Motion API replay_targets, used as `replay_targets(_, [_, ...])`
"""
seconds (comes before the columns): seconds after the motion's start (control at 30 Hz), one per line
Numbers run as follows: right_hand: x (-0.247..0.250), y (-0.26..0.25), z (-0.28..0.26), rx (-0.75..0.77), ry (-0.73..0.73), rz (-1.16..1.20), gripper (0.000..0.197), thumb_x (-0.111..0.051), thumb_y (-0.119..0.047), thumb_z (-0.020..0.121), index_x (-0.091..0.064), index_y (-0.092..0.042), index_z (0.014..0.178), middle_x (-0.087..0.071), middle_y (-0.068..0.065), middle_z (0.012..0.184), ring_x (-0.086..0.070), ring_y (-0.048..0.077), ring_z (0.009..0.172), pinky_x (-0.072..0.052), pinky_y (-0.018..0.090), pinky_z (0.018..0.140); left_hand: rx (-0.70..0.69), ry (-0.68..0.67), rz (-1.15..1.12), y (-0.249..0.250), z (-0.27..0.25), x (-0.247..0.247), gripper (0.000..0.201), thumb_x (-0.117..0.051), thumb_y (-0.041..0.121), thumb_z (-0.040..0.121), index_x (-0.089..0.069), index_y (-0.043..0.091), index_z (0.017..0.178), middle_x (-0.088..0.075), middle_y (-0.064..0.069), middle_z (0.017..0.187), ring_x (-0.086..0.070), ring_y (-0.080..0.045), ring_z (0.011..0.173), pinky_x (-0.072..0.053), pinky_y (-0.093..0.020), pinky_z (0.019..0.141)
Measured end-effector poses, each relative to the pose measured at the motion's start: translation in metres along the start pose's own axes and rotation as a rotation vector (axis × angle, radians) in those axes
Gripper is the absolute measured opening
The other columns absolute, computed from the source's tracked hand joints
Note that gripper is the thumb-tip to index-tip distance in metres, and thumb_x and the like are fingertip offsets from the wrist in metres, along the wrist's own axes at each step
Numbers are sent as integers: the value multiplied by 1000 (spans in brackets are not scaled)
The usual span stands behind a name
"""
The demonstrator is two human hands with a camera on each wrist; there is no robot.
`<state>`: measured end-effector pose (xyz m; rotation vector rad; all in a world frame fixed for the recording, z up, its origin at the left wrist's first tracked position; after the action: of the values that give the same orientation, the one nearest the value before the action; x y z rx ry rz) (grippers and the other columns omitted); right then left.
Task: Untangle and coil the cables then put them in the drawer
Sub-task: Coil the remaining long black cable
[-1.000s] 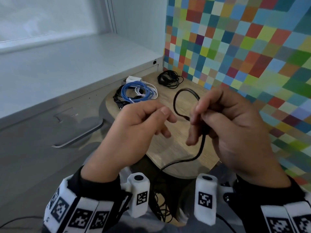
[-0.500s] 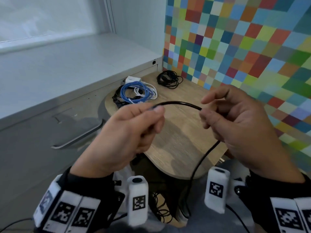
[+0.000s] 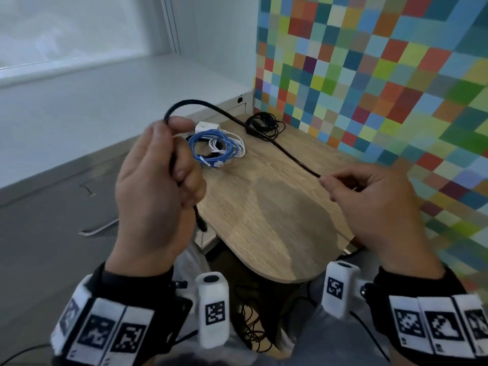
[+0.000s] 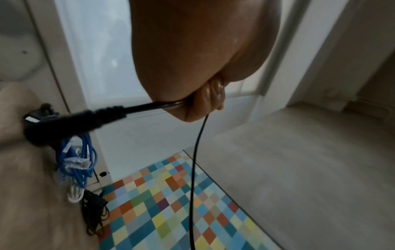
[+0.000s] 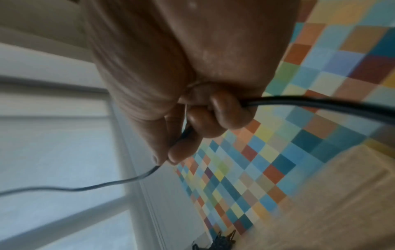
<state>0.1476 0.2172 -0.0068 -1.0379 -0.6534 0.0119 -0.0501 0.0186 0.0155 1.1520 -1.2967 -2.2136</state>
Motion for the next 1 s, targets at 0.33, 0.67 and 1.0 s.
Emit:
replay_targets(0.33, [-69, -45, -33, 192, -427, -123, 28, -66, -11, 94, -82, -32, 103, -65, -23, 76, -62, -5, 72, -44, 10, 61, -345, -194, 947, -21, -22, -41, 31, -43, 32, 106, -69, 25, 90, -65, 11, 75, -64, -6, 72, -52, -30, 62])
replay_targets(0.67, [-63, -59, -38, 207, -354, 81, 7, -78, -21, 84, -80, -21, 77, -74, -11, 68, -69, 7, 61, -55, 34, 57, -365, -453, 1236, -35, -25, -52, 34, -36, 43, 104, -49, 27, 78, -53, 7, 63, -53, -15, 59, -45, -39, 53])
replay_targets(1.0, [1, -45, -14, 158, -176, 207, 12, -85, -29, 70, -80, -27, 81, -77, -15, 76, -73, 7, 73, -54, 12, 65, 359, -664, 519, -46, -20, -25, 37, -49, 33, 96, -60, 20, 63, -31, 7, 55, -25, -10, 48, -21, -21, 46])
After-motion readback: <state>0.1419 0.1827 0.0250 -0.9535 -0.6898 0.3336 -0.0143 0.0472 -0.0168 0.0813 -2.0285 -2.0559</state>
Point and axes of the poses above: each hand's wrist, its own z-axis towards the middle knuckle, its own x-axis out of the back of the hand, y = z × x, the point moved 7 cm from there along z, towards the middle knuckle
